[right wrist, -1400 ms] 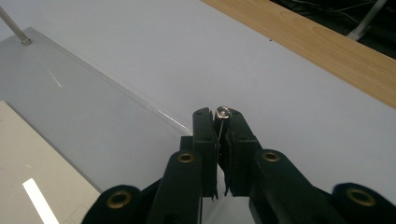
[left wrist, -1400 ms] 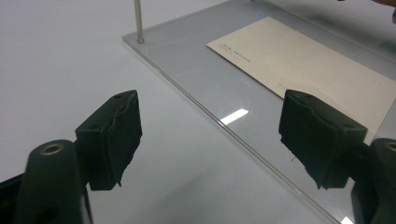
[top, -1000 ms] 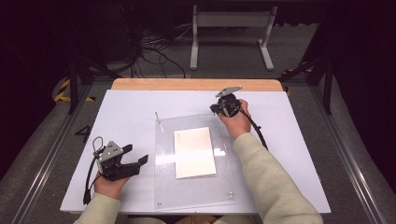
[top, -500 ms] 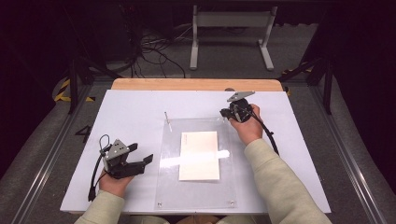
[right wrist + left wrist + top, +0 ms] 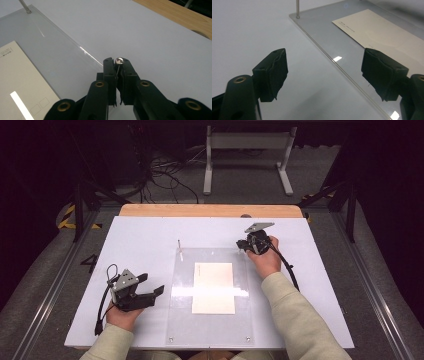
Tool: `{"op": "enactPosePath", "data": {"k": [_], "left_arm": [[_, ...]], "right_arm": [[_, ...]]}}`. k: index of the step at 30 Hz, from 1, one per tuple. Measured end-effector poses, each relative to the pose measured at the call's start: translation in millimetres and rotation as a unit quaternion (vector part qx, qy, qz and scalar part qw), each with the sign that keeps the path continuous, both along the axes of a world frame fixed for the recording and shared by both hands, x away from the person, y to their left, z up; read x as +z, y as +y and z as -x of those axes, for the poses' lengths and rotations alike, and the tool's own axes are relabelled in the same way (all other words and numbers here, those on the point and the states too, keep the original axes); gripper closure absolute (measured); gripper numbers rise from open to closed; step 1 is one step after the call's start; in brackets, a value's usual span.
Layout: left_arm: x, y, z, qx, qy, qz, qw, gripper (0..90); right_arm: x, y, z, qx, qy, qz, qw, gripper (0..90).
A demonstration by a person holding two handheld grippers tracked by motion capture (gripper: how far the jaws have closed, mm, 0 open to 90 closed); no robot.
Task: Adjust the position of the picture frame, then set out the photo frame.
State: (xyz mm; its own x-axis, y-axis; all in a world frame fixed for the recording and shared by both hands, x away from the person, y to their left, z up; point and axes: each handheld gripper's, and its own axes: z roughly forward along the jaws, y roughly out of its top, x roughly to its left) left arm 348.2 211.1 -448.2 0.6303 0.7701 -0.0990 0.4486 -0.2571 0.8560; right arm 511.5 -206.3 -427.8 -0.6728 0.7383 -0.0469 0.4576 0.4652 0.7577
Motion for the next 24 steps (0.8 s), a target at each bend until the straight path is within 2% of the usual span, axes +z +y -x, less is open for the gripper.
{"op": "enactPosePath", "data": {"k": [4, 6, 8, 9, 11, 14, 16, 21, 23, 24], "left_arm": [[0.6, -2.5, -2.3, -0.003, -0.001, 0.002, 1.0000, 21.6], [0.8, -3.7, -3.1, -0.006, 0.000, 0.001, 1.0000, 21.6], [2.3, -4.2, -3.4, -0.007, -0.003, 0.002, 1.0000, 21.4], [3.6, -3.8, -3.5, -0.008, -0.006, 0.002, 0.9999, 21.4], [6.3, -3.4, -3.7, -0.010, -0.011, -0.002, 0.9999, 21.1], [9.1, -2.6, -3.5, -0.017, -0.016, -0.010, 0.9997, 20.7], [10.6, -1.8, -2.4, -0.022, -0.018, -0.012, 0.9995, 20.7], [12.9, 0.2, 0.5, -0.034, -0.019, -0.012, 0.9992, 20.6], [13.5, 0.9, 2.3, -0.041, -0.018, -0.013, 0.9989, 20.5], [13.6, 1.1, 2.9, -0.043, -0.017, -0.013, 0.9989, 20.5]], "right_arm": [[-0.8, -1.0, 1.1, -0.001, -0.006, -0.002, 1.0000, 83.0], [0.9, -1.9, 3.9, -0.009, -0.012, -0.004, 0.9999, 76.8], [5.9, -7.1, 8.5, -0.023, -0.019, -0.025, 0.9993, 69.4], [10.0, -11.1, 12.8, -0.026, -0.023, -0.039, 0.9987, 68.2], [15.6, -15.8, 19.4, -0.023, -0.034, -0.050, 0.9979, 66.9], [24.4, -22.3, 30.1, -0.007, -0.051, -0.058, 0.9970, 66.6], [27.8, -25.9, 36.3, -0.004, -0.058, -0.055, 0.9968, 68.1], [27.4, -31.6, 42.4, 0.013, -0.050, -0.060, 0.9968, 74.1], [26.1, -34.1, 43.1, 0.030, -0.050, -0.066, 0.9961, 74.4], [24.9, -35.6, 42.3, 0.045, -0.045, -0.078, 0.9950, 74.2]]}}
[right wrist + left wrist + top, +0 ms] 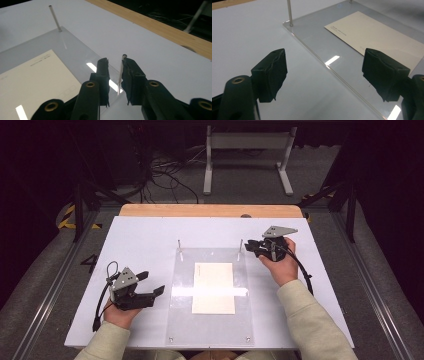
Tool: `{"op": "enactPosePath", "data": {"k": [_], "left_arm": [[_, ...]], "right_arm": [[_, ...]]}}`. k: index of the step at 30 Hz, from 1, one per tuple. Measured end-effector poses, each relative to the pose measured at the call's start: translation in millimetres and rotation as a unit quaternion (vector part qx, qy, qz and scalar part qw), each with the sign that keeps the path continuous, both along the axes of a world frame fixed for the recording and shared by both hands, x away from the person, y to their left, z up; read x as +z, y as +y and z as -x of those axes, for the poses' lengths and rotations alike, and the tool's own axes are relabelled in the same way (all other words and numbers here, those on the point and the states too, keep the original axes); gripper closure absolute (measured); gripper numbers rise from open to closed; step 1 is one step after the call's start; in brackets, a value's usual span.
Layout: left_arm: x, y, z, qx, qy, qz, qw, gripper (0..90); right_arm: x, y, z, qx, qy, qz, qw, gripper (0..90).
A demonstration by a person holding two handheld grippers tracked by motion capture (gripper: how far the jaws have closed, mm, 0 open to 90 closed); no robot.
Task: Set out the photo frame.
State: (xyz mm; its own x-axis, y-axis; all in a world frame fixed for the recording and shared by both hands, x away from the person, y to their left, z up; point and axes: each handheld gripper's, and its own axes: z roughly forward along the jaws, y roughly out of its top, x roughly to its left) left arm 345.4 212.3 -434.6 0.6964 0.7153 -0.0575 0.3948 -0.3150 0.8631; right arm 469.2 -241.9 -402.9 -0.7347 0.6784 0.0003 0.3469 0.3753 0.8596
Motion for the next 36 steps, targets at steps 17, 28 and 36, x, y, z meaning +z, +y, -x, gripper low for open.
{"op": "enactPosePath", "data": {"k": [17, 28, 36], "left_arm": [[0.4, -7.2, 17.6, -0.036, 0.004, -0.028, 0.9989, 20.2], [-1.4, -5.5, 19.6, -0.037, 0.007, -0.034, 0.9987, 20.1], [-2.2, -6.1, 19.8, -0.037, 0.009, -0.032, 0.9987, 20.0]], "right_arm": [[-18.4, 9.3, -21.9, -0.008, 0.005, 0.011, 0.9999, 73.3], [-20.2, 22.2, -32.6, -0.029, -0.004, 0.036, 0.9989, 83.8], [-20.7, 29.2, -29.3, -0.081, 0.015, 0.018, 0.9964, 85.5]]}}
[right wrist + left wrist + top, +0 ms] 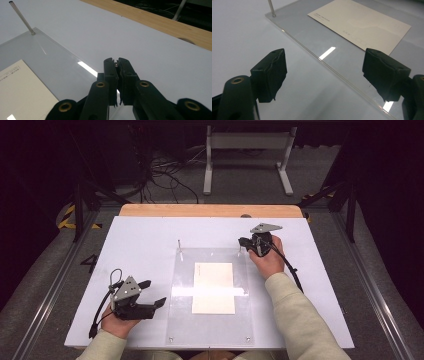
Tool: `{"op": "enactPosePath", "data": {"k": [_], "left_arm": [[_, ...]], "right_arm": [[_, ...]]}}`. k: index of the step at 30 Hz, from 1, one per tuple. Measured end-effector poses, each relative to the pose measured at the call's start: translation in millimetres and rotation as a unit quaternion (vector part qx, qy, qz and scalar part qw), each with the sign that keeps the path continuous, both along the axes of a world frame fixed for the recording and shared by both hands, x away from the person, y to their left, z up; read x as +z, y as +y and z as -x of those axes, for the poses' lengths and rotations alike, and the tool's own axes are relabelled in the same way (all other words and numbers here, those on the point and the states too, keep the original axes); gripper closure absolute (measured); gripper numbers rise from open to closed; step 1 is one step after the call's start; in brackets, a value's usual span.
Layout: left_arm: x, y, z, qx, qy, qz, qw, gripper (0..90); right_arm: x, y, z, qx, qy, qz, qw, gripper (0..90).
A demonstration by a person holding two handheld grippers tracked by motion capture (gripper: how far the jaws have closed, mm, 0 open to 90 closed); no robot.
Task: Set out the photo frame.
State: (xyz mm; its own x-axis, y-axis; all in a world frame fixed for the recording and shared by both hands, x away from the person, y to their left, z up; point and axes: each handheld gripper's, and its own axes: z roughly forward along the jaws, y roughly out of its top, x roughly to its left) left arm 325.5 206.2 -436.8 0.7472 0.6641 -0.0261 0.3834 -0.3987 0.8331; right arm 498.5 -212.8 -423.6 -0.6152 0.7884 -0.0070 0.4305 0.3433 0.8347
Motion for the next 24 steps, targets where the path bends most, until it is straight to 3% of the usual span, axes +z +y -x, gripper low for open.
{"op": "enactPosePath", "data": {"k": [19, 24], "left_arm": [[-0.5, 4.2, 9.2, 0.007, -0.005, -0.006, 0.9999, 20.0], [-3.1, 9.8, 11.5, 0.017, -0.001, -0.007, 0.9998, 19.9]], "right_arm": [[-0.7, -1.7, -8.8, -0.021, 0.038, -0.027, 0.9987, 85.9], [-4.2, -8.2, -16.7, -0.019, 0.056, -0.066, 0.9961, 85.8]]}}
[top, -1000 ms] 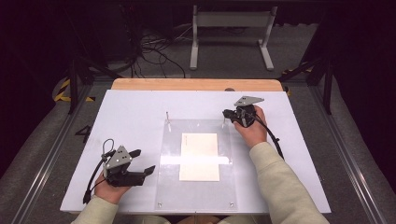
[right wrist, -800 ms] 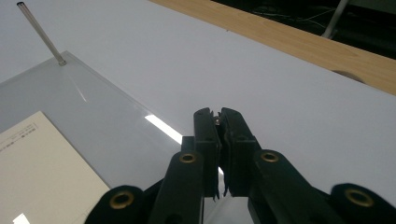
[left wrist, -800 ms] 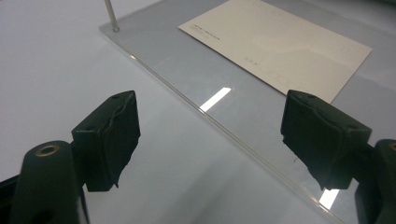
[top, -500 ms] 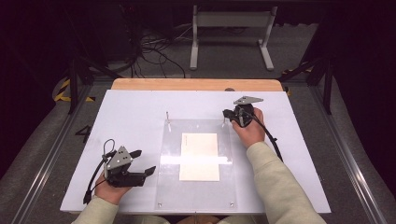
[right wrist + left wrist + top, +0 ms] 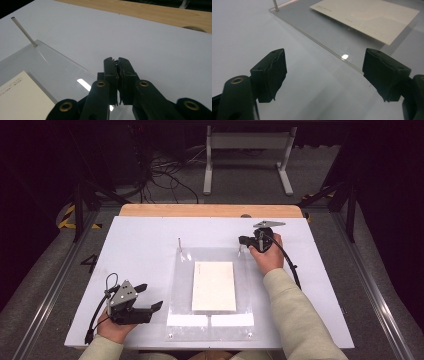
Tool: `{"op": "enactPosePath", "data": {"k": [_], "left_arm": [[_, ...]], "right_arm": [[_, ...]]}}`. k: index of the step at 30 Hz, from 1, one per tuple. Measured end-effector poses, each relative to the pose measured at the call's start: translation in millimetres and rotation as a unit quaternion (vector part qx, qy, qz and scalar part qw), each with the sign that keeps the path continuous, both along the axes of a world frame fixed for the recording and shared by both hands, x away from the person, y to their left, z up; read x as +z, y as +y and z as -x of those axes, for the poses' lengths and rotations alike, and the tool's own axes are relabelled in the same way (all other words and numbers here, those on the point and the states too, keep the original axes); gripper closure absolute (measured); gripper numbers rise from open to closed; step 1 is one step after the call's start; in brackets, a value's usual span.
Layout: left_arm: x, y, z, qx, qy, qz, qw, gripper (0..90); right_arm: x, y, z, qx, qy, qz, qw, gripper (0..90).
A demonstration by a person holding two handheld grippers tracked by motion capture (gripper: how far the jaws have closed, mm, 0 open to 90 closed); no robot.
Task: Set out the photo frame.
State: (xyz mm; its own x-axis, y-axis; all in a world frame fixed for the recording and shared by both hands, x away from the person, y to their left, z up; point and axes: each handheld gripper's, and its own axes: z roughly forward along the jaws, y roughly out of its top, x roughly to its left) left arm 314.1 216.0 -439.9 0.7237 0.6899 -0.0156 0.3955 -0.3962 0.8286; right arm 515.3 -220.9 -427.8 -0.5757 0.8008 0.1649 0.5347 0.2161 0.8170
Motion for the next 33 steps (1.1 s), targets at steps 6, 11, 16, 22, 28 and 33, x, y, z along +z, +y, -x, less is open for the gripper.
{"op": "enactPosePath", "data": {"k": [6, 11, 16, 22, 28, 33], "left_arm": [[-0.2, 6.5, 3.1, 0.007, -0.001, 0.000, 1.0000, 19.9], [-0.2, 9.4, 10.6, 0.010, -0.007, -0.006, 0.9999, 19.3], [-0.5, 10.1, 17.4, 0.002, -0.018, -0.012, 0.9998, 18.4], [0.5, 8.6, 24.8, -0.014, -0.030, -0.013, 0.9994, 16.9], [3.6, 4.1, 27.8, -0.031, -0.049, 0.000, 0.9983, 13.1], [7.7, -3.7, 29.5, -0.038, -0.068, 0.006, 0.9969, 11.2]], "right_arm": [[-0.5, -3.6, -6.7, 0.006, 0.017, -0.017, 0.9997, 85.7], [-1.5, -5.2, -10.6, 0.005, 0.024, -0.029, 0.9993, 85.8], [-3.6, -7.9, -15.6, 0.008, 0.030, -0.044, 0.9985, 85.7], [-8.8, -11.6, -20.7, 0.008, 0.035, -0.073, 0.9967, 85.7], [-12.8, -14.2, -24.1, 0.006, 0.040, -0.096, 0.9946, 85.6], [-14.7, -14.7, -25.3, 0.003, 0.042, -0.105, 0.9936, 85.6]]}}
